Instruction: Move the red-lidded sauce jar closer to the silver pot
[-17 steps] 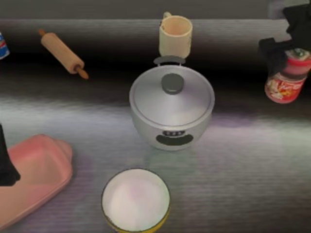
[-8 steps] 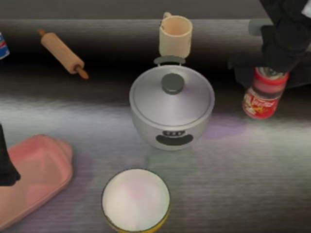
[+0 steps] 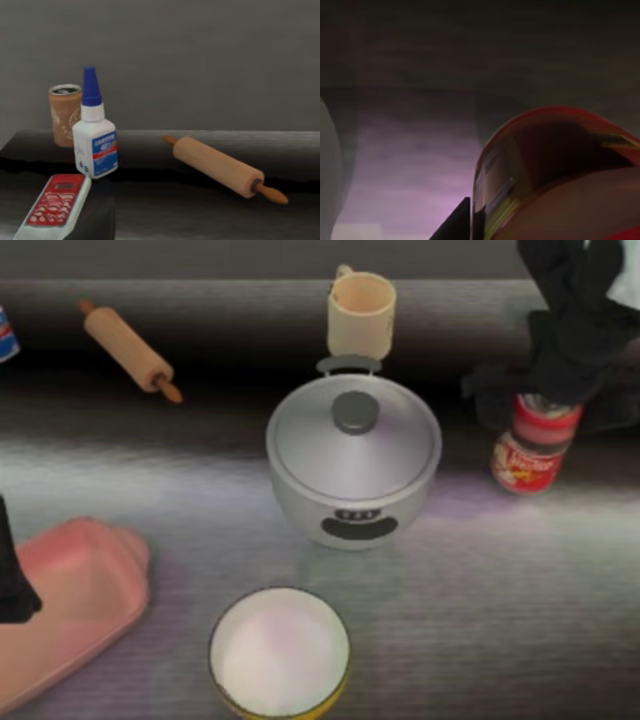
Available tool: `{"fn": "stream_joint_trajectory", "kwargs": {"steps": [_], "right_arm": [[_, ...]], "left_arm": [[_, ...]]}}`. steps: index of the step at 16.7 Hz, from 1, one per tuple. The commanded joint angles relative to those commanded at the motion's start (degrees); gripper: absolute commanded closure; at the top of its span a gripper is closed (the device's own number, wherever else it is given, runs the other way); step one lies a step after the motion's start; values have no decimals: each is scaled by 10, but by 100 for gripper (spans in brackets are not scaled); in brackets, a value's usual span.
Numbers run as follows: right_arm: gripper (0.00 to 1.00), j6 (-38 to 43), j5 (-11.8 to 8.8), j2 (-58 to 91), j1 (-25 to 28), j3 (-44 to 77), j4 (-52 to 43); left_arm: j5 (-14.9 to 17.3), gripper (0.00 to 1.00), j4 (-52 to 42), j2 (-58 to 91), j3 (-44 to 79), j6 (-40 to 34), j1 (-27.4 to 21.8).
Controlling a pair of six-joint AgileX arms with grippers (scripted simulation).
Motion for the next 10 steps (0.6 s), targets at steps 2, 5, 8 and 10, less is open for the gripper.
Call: {"fn": "stream_joint_trajectory", "kwargs": {"steps": [2,5,8,10], "right_arm": [[100,0,0,11,1,-21,28],[100,0,0,14,1,-27,34],[85,0,0,14,1,-27,34],[70,0,0,14,1,-27,34]], "left_arm": [[0,0,0,0,0,0,0],[0,0,0,0,0,0,0],[0,0,0,0,0,0,0],[0,0,0,0,0,0,0]]}}
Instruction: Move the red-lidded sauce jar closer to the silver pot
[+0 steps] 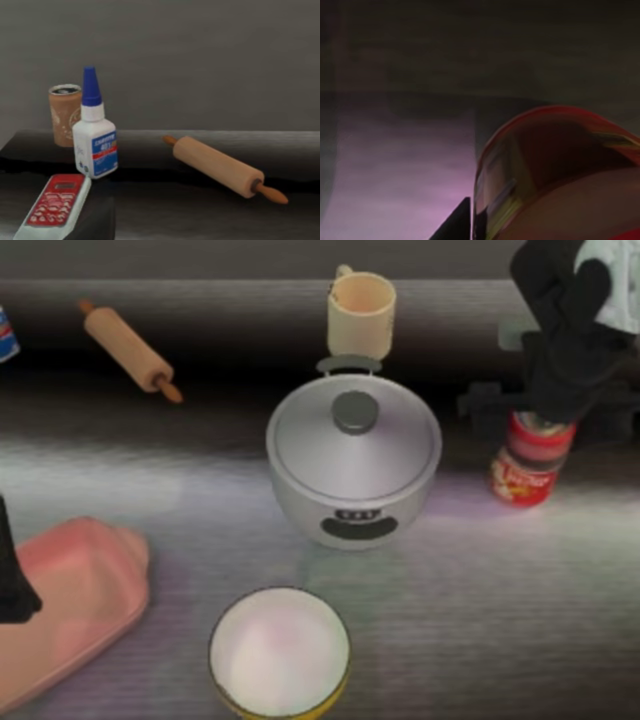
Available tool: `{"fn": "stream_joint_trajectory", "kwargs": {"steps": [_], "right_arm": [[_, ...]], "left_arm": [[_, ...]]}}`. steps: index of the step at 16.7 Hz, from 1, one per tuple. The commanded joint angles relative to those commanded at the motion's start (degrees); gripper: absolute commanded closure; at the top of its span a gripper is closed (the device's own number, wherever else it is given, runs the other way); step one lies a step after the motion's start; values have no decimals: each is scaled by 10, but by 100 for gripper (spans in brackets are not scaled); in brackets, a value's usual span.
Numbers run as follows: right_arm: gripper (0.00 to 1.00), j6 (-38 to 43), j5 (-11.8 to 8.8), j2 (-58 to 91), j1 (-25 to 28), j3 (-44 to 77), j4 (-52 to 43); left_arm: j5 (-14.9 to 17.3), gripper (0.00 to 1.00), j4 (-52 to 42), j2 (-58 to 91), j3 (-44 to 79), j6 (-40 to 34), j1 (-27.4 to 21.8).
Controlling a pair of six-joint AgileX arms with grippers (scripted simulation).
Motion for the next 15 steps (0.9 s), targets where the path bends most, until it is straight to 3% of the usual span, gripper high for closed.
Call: {"fn": "stream_joint_trajectory", "kwargs": {"steps": [9,15], "right_arm": [[2,0,0,0,0,0,0],[0,0,0,0,0,0,0]], "left_arm": [[0,0,0,0,0,0,0],[0,0,0,0,0,0,0]]}}
